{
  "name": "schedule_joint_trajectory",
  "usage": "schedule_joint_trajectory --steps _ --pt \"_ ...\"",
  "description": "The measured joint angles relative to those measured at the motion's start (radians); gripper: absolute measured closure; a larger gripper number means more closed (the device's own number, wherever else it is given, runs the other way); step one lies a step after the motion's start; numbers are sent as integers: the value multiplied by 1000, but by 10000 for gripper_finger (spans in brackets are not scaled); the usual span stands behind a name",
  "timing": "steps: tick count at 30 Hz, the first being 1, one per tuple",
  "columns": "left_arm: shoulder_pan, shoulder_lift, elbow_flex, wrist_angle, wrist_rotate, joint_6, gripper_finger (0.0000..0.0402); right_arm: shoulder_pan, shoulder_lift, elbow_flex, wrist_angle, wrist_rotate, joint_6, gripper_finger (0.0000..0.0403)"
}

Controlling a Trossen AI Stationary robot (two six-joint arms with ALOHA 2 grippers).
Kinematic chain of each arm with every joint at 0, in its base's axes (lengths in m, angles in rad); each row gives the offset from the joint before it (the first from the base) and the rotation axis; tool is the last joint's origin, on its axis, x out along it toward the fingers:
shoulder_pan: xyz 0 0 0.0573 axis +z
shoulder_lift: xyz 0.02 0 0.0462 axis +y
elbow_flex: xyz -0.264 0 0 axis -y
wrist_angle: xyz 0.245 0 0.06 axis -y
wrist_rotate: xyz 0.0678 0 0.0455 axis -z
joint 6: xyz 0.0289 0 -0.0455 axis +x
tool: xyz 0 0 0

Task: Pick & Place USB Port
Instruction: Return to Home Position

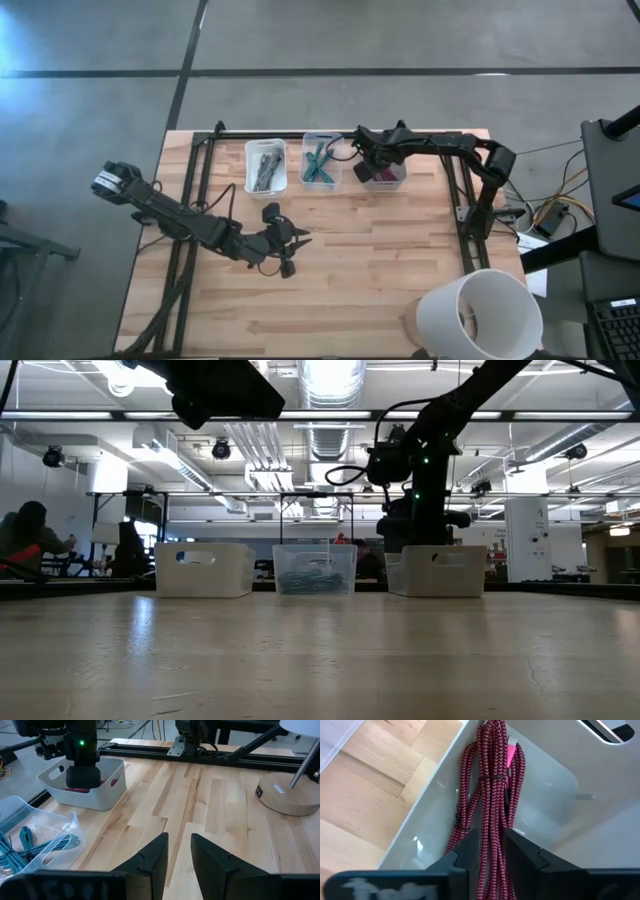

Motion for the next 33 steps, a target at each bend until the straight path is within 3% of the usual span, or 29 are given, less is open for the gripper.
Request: schedule_joint_trajectory --steps 7,16,26,33 --pt "0 0 0 -1 0 0 291 24 -1 0 2 0 -3 287" --pt "0 0 0 -1 0 0 291 132 -84 0 -8 0 -52 280" --pt "-30 -92 0 -13 0 47 291 383 -328 -2 -8 -26 -160 288" --pt "-60 -251 1 -169 0 61 291 626 -488 -51 0 -26 -238 300"
